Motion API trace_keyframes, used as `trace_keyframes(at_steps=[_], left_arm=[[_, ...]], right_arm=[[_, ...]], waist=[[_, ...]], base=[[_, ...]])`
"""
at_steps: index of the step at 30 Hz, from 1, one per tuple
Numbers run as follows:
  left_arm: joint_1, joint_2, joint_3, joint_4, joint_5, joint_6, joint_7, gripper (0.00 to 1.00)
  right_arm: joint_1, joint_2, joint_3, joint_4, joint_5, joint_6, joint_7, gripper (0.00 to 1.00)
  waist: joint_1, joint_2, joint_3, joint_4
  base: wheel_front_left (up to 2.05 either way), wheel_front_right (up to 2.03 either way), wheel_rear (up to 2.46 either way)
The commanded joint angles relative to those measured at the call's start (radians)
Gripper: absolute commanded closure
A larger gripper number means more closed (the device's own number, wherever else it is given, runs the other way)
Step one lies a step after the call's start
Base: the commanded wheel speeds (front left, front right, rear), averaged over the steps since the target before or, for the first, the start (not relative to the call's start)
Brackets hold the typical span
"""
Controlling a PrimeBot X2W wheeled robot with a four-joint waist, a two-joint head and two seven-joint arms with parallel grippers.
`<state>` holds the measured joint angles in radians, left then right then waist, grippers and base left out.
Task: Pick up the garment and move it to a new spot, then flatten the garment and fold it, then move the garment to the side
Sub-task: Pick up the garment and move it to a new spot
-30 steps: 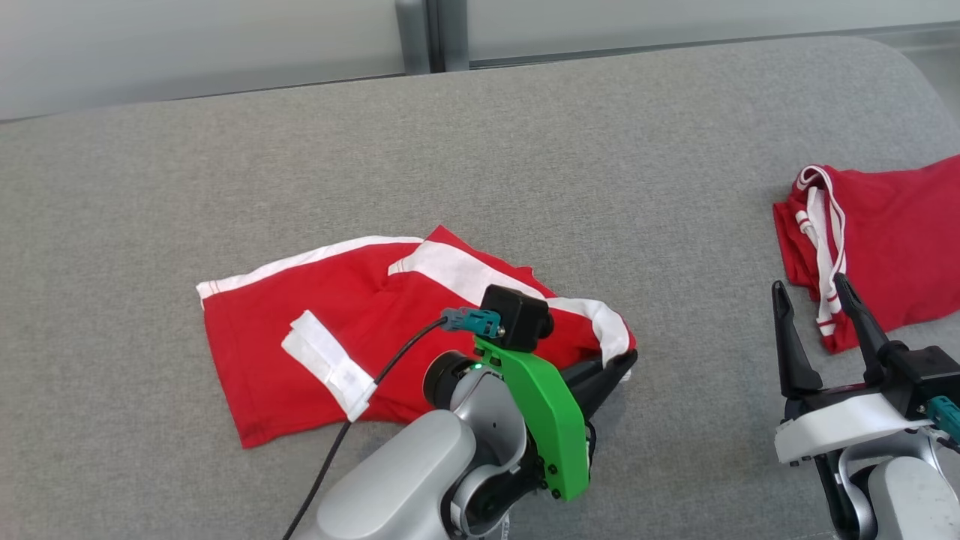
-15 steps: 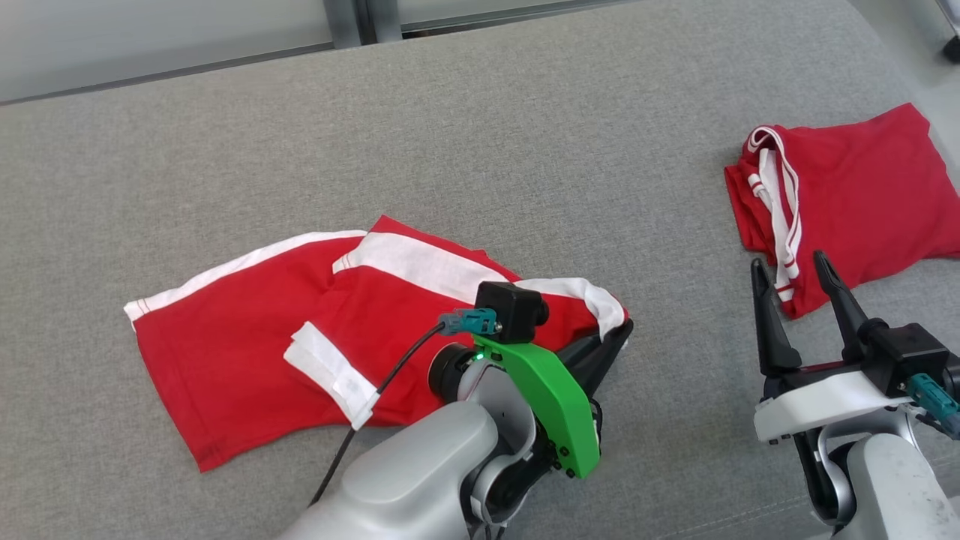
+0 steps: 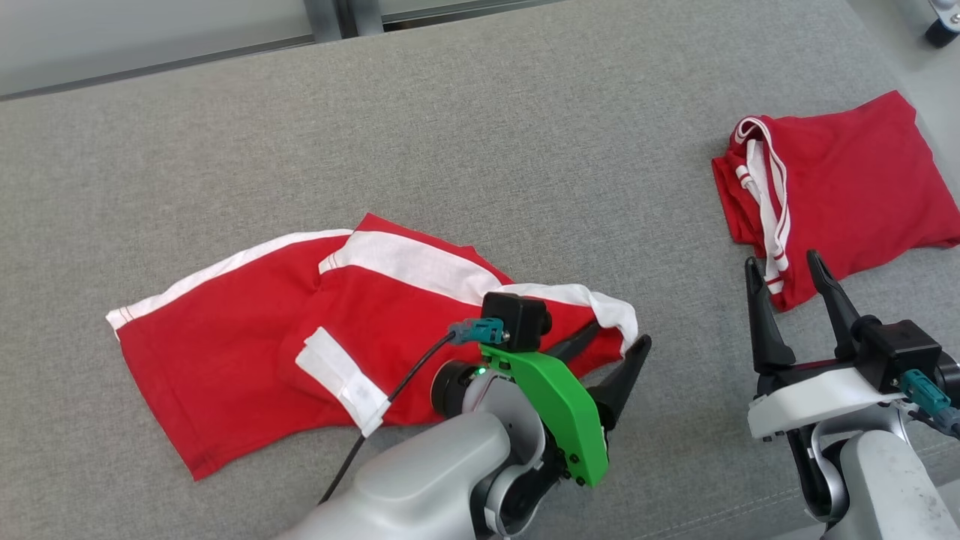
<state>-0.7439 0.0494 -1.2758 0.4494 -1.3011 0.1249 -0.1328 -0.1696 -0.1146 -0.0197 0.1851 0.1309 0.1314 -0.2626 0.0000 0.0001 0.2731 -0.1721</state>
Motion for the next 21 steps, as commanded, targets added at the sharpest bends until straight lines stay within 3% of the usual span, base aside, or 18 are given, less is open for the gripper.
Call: trace_keyframes(at_steps=[1, 5, 9, 13, 21], left_arm=[[0.019, 0.002, -0.002, -0.009, -0.012, 0.007, 0.001, 0.0], [0.032, 0.003, -0.004, -0.048, -0.03, 0.015, 0.019, 0.0], [0.048, 0.003, -0.005, -0.073, 0.027, 0.005, 0.066, 0.0], [0.052, 0.003, 0.002, -0.071, 0.054, 0.018, 0.018, 0.0], [0.075, 0.132, 0.096, -0.102, 0.167, 0.088, -0.123, 0.0]], right_arm=[[0.001, 0.002, -0.004, 0.002, 0.008, -0.001, -0.003, 0.0], [0.017, 0.004, -0.015, 0.003, 0.005, -0.001, -0.003, 0.0], [0.03, 0.0, -0.025, 0.001, 0.003, -0.001, -0.003, 0.0], [0.046, -0.005, -0.034, -0.008, -0.002, -0.001, -0.003, 0.0], [0.095, -0.007, -0.055, -0.049, -0.018, -0.001, -0.003, 0.0]], waist=[[0.0, -0.0001, -0.003, 0.001], [0.0, -0.0001, -0.014, 0.011], [0.0, -0.0001, -0.029, 0.026], [0.0, -0.0001, -0.048, 0.037], [0.0, -0.0001, -0.09, 0.08]], base=[[0.0, 0.0, 0.0], [0.0, 0.0, 0.0], [0.0, 0.0, 0.0], [0.0, 0.0, 0.0], [0.0, 0.0, 0.0]])
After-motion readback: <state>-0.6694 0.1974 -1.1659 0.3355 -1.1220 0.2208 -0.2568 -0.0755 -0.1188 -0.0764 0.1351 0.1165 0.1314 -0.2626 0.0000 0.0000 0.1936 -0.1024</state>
